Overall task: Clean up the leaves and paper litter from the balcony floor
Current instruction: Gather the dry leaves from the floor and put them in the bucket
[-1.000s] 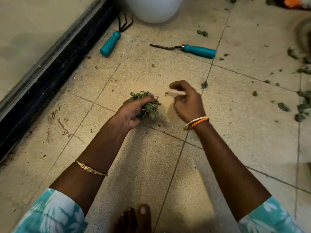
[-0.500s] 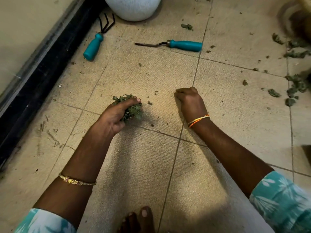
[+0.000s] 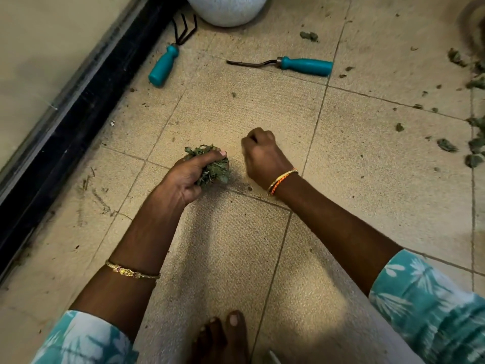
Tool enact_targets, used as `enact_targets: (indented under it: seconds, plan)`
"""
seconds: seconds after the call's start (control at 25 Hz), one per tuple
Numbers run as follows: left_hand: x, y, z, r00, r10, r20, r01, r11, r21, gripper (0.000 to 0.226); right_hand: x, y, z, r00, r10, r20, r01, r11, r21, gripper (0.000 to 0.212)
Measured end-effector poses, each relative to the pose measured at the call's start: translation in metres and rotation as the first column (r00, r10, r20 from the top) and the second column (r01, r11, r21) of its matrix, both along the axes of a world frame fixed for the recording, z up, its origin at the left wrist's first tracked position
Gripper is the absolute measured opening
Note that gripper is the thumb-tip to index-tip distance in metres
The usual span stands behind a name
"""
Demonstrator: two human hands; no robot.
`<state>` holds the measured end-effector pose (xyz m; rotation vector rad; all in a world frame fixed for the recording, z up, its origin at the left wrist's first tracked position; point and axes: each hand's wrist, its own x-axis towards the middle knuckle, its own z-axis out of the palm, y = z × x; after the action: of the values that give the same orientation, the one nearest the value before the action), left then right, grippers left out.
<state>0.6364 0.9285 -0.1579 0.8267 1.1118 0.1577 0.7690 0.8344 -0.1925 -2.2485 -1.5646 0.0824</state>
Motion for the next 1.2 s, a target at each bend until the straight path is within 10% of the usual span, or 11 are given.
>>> enact_targets:
  seconds: [0.24, 0.56, 0.64, 0.72, 0.84, 1.2]
  plan:
    - [-0.001, 0.001, 0.001, 1.0, -0.003, -0.003, 0.003, 1.0, 0.0, 0.014, -0.009, -0.019, 0.016, 0.98, 0.186, 0.074, -0.176, 0.976, -0.125, 0.02]
    - [0.002, 0.002, 0.002, 0.999, -0.045, 0.026, 0.045, 0.999, -0.008, 0.026, 0.005, 0.013, 0.038, 0.972, -0.161, -0.172, 0.108, 0.953, -0.281, 0.014]
    - [0.002, 0.003, 0.003, 0.998, -0.057, 0.033, 0.058, 0.998, -0.016, 0.021, 0.026, 0.001, 0.049, 0.721, -0.38, -0.579, 0.284, 0.925, -0.254, 0.008]
    - [0.004, 0.003, 0.005, 0.996, -0.071, 0.046, 0.073, 0.997, -0.031, 0.021, 0.041, -0.02, 0.07, 0.242, -0.388, -0.889, 0.417, 0.869, -0.266, 0.014]
    - [0.016, -0.003, 0.006, 0.986, -0.16, 0.05, 0.161, 0.986, -0.029, 0.034, 0.044, -0.04, 0.082, 0.078, -0.307, -0.949, 0.416, 0.875, -0.249, 0.035]
    - [0.08, -0.04, 0.008, 0.93, -0.338, 0.143, 0.339, 0.941, 0.021, 0.048, 0.033, -0.062, 0.068, 0.584, -0.319, -0.746, 0.462, 0.887, -0.017, 0.051]
